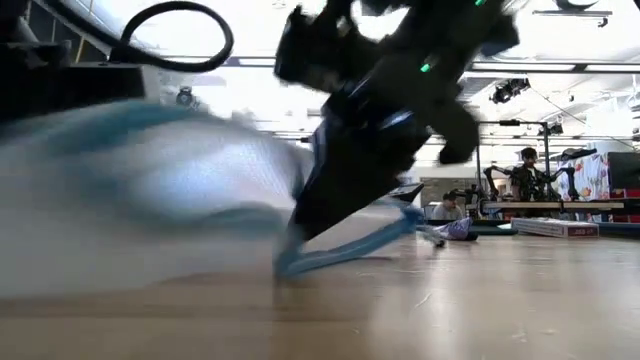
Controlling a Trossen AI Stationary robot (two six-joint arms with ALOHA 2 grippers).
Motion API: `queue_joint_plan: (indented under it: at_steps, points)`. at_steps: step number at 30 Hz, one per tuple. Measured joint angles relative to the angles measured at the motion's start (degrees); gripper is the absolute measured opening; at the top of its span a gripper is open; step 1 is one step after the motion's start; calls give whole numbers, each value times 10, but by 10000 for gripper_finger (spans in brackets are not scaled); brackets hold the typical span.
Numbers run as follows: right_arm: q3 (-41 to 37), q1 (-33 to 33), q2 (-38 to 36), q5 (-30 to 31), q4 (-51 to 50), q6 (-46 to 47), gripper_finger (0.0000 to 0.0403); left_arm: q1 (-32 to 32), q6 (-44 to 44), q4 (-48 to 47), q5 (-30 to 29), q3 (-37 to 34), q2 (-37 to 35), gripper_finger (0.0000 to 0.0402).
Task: Unpack backpack
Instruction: Remove the blue charger adapter from the blue zipper bag
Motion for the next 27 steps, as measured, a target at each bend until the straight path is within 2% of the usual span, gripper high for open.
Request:
queue_joint_plan:
  at_steps: [3, 8, 15, 21, 27]
  points:
    - [0, 24, -13, 18, -4, -18, 0, -2, -10, -11, -2, 0, 0, 94]
    - [0, 52, -16, 14, -9, -29, 0, -3, -22, -20, -2, 0, 0, 94]
    - [0, 41, -15, 42, -5, 22, 0, -3, -27, -20, -4, 0, 0, 94]
    - [0, 45, -16, -37, -3, 42, 3, -3, -32, -16, -4, 0, 0, 94]
    - [2, 68, -7, -80, 31, 159, 21, -2, -44, -16, -4, 0, 0, 94]
